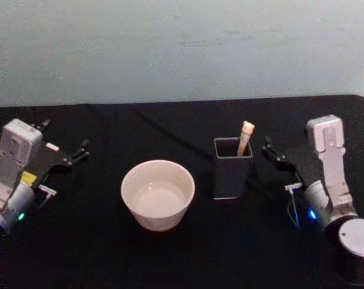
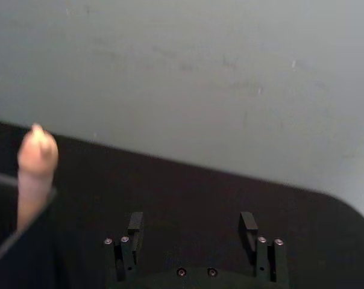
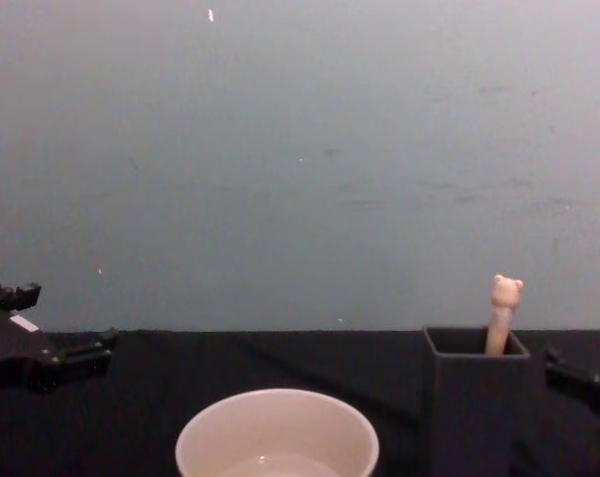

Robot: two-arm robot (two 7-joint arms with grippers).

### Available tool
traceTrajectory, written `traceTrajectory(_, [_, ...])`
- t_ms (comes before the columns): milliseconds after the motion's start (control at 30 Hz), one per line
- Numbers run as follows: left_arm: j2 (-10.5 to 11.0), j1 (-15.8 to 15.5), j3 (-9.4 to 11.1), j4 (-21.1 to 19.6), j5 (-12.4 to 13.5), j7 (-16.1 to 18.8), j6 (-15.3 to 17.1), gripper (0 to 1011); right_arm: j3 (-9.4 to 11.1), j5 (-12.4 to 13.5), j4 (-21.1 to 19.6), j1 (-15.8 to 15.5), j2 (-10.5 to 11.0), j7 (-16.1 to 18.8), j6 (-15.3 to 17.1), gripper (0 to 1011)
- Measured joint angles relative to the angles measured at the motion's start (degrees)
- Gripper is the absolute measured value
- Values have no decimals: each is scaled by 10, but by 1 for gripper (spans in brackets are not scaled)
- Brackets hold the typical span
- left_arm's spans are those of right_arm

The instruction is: Pick up the stirring spoon with one hand, stir inside the cup, then place it back in its original position.

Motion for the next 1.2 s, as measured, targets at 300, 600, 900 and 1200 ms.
traceTrajectory(300, [0, 0, 0, 0, 0, 0, 0, 1001, 8, 0, 17, 2, -8, 8, 0, 1003])
traceTrajectory(600, [0, 0, 0, 0, 0, 0, 0, 1001, 7, 0, 15, 2, -7, 7, 0, 1003])
traceTrajectory(900, [0, 0, 0, 0, 0, 0, 0, 1001, 6, -1, 14, 2, -7, 7, 0, 1003])
traceTrajectory(1200, [0, 0, 0, 0, 0, 0, 0, 1001, 6, -1, 14, 2, -6, 6, 0, 1002])
